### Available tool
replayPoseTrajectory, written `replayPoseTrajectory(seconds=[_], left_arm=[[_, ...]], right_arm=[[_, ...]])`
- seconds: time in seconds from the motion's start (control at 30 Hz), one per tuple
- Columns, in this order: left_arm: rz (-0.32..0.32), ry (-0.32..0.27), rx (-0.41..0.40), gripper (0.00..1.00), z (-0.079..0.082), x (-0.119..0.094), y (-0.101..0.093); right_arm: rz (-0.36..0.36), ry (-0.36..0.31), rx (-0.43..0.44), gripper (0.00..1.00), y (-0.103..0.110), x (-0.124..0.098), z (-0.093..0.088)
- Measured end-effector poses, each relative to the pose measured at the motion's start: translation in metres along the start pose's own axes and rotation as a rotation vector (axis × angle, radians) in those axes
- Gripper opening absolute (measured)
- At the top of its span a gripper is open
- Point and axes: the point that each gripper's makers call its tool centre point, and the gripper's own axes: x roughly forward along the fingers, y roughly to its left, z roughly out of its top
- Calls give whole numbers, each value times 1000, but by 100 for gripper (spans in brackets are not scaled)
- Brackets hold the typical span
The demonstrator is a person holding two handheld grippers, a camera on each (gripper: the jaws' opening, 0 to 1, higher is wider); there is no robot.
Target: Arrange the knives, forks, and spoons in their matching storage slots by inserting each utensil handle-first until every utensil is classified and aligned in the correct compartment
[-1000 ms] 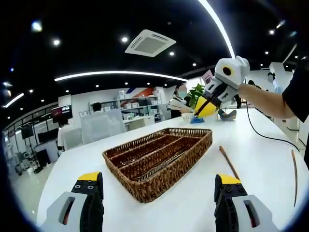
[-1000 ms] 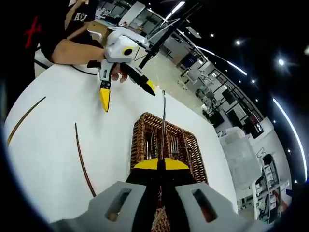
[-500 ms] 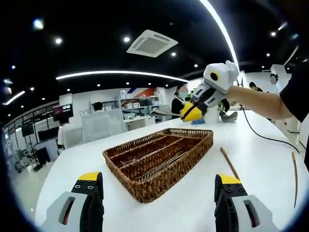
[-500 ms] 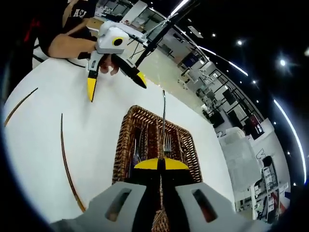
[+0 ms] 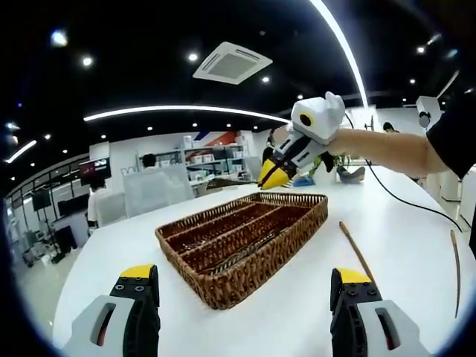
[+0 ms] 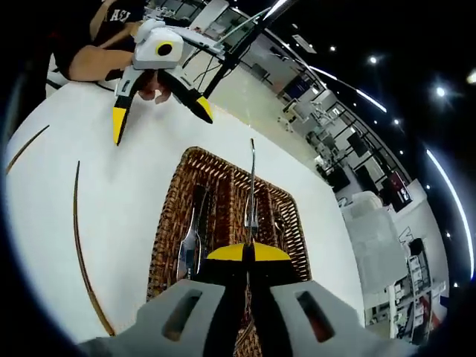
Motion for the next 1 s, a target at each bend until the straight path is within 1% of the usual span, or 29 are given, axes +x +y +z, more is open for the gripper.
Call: replayPoseTrajectory(seconds=[0.1, 0.2, 0.3, 0.43, 0.5, 0.73, 1.0], left_arm=[[6, 0, -7, 100, 0, 0, 2], [13, 2, -9, 100, -1, 0, 4], [14, 6, -13, 100, -3, 1, 4], [14, 14, -15, 100, -6, 3, 6], [17, 13, -18, 100, -7, 3, 6], [23, 17, -27, 100, -9, 4, 9], [22, 15, -33, 100, -9, 4, 12]], right_arm=[[15, 23, 7, 0, -3, 8, -10], [25, 41, 35, 0, -7, 16, -19], [31, 49, 54, 0, -10, 23, -25], [42, 74, 47, 0, -14, 30, -31], [51, 86, 42, 0, -17, 34, -34], [63, 94, 34, 0, -26, 43, -35], [62, 101, 32, 0, -32, 46, -38]])
